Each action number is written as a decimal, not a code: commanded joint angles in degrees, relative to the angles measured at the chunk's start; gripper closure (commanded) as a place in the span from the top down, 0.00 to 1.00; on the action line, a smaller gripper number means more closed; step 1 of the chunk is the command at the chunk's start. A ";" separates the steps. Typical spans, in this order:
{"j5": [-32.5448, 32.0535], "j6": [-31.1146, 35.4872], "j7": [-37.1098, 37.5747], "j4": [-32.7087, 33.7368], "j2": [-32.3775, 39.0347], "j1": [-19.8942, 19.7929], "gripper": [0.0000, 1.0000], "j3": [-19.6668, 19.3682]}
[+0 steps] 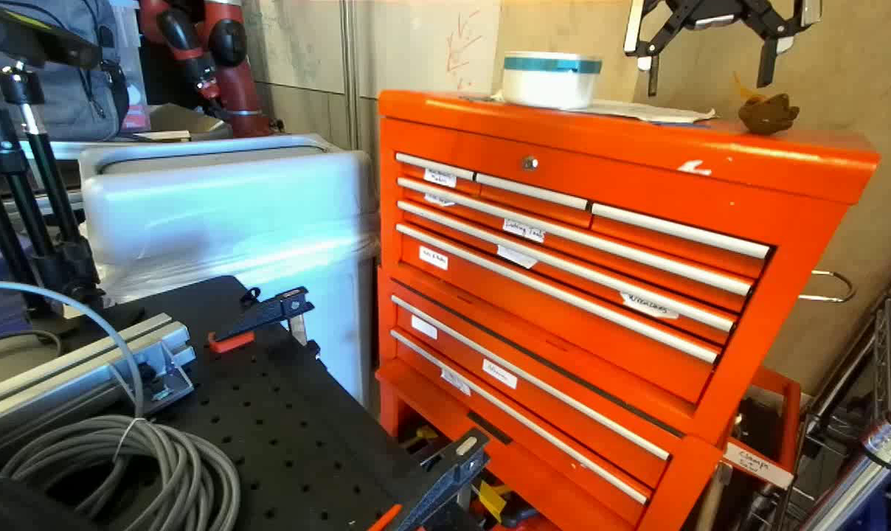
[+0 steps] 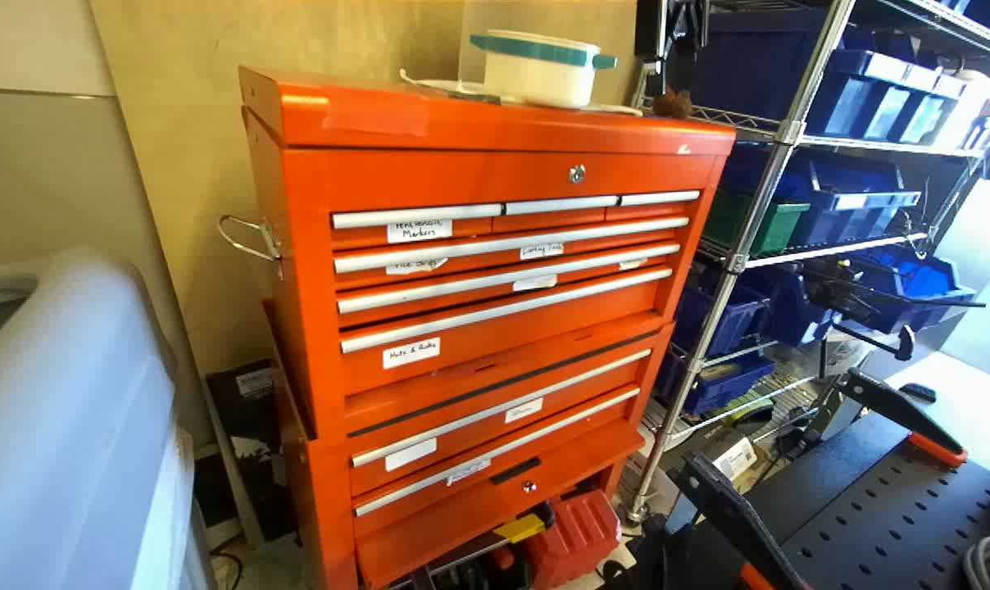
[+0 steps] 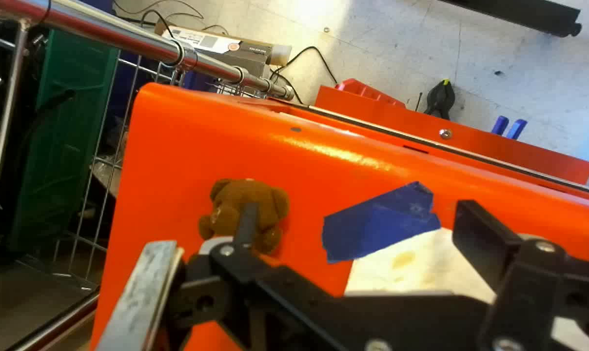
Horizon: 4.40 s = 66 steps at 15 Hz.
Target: Put the brown doll in the white bowl
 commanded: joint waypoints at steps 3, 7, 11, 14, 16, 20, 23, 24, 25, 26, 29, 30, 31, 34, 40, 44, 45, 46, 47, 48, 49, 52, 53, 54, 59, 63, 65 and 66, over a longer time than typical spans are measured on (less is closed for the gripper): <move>-0.27 -0.20 0.13 0.16 0.02 -0.40 1.00 0.54; -0.27 -0.20 0.13 0.16 0.02 -0.40 1.00 0.54; -0.27 -0.20 0.13 0.16 0.02 -0.40 1.00 0.54; -0.27 -0.20 0.13 0.16 0.02 -0.40 1.00 0.54; -0.27 -0.20 0.13 0.16 0.02 -0.40 1.00 0.54; -0.27 -0.20 0.13 0.16 0.02 -0.40 1.00 0.54; -0.51 0.26 1.99 1.51 0.36 0.01 1.00 0.26; -0.19 0.32 2.88 2.42 0.45 0.03 1.00 0.25; -0.01 0.31 3.80 3.26 0.58 0.08 1.00 0.21; 0.13 0.12 4.76 4.37 0.71 0.15 1.00 0.15; -0.39 -0.03 7.15 6.91 1.19 0.41 1.00 -0.30; -0.66 -0.59 7.98 7.67 1.80 0.36 1.00 -0.65; -1.26 -0.86 8.73 8.07 2.13 0.54 1.00 -0.98; -2.58 -2.19 12.33 8.91 4.68 0.38 1.00 -2.61; -1.03 -2.54 16.59 10.82 9.98 -0.89 0.75 -4.12; -1.27 -3.15 16.92 12.42 11.09 -0.97 0.50 -4.19; -1.23 -3.56 16.63 12.78 11.12 -1.09 0.43 -4.17; -1.32 -3.84 16.20 13.09 11.00 -1.10 0.36 -4.10; -1.40 -4.03 16.01 13.45 11.02 -1.11 0.28 -4.09; -1.41 -4.07 15.71 13.81 10.95 -1.11 0.21 -4.01; -1.34 -4.09 15.25 14.28 10.86 -1.12 0.12 -3.85; -2.43 -1.10 13.57 15.38 10.42 -0.37 0.03 -3.44; -2.78 -0.25 12.80 16.05 10.38 0.01 0.04 -3.32; -2.70 0.67 12.42 17.14 10.40 0.42 0.02 -3.08; 1.08 -0.31 11.34 24.02 11.11 2.41 0.04 0.12; 3.91 -1.13 10.02 25.97 9.86 3.59 0.04 3.28; 5.05 -1.92 8.80 26.97 9.37 3.86 0.04 4.59; 5.58 -2.73 7.74 27.31 9.03 3.83 0.04 5.21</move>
